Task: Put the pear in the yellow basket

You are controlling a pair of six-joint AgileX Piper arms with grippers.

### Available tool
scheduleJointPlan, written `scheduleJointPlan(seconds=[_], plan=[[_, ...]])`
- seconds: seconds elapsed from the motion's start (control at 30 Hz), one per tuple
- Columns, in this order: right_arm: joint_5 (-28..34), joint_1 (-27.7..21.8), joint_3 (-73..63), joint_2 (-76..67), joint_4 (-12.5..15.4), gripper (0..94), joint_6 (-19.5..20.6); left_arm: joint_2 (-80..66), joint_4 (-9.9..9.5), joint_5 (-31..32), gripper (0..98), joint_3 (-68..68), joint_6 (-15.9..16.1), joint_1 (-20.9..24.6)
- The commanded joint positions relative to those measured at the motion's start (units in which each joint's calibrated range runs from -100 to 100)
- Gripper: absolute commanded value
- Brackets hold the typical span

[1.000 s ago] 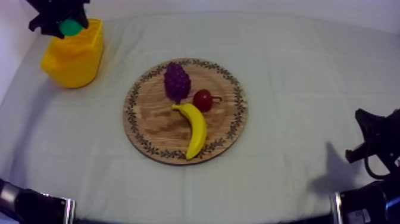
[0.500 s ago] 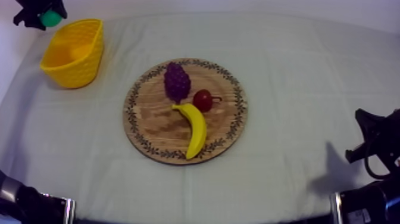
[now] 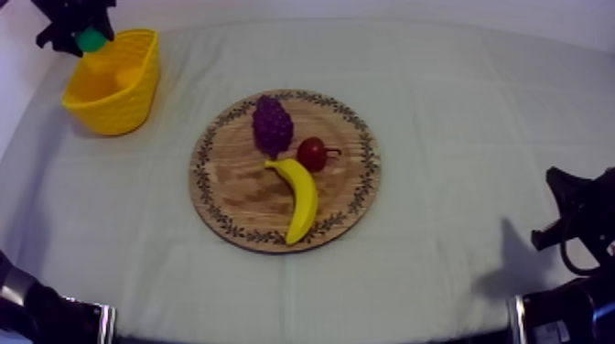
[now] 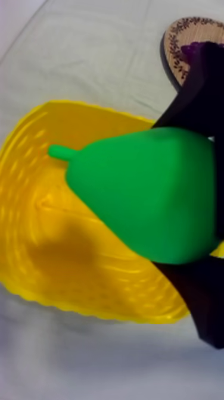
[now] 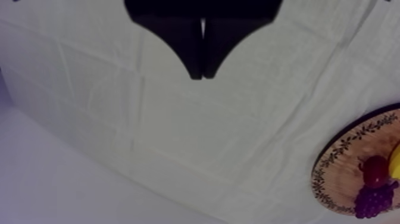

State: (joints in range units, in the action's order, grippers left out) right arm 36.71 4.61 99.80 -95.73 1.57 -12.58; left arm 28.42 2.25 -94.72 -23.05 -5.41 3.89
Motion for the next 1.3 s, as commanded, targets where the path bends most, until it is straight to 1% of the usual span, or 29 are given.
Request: scheduleJointPlan(seconds=[0.0,0.23,0.43,0.53,0.7,0.8,0.97,1.27], plan=[[0.0,0.0,0.0,0.0,0.0,0.2,0.0,2.0,0.33,0.6,55.9,-0.1,0.1,0.1],[0.0,0.0,0.0,0.0,0.0,0.2,0.0,7.5,1.15,3.3,56.3,0.5,0.6,1.2],[0.0,0.0,0.0,0.0,0.0,0.2,0.0,10.7,0.76,4.2,58.3,0.6,0.8,1.4],[0.0,0.0,0.0,0.0,0.0,0.2,0.0,11.6,0.86,4.6,65.0,0.8,0.8,1.3],[0.0,0.0,0.0,0.0,0.0,0.2,0.0,12.0,1.35,4.9,84.8,1.2,0.8,1.3],[0.0,0.0,0.0,0.0,0.0,0.2,0.0,12.0,1.54,4.9,91.8,0.9,0.5,1.3],[0.0,0.0,0.0,0.0,0.0,0.2,0.0,11.8,1.62,5.1,95.3,1.2,0.3,1.5],[0.0,0.0,0.0,0.0,0.0,0.2,0.0,9.7,1.43,5.5,96.0,2.7,0.7,1.4]])
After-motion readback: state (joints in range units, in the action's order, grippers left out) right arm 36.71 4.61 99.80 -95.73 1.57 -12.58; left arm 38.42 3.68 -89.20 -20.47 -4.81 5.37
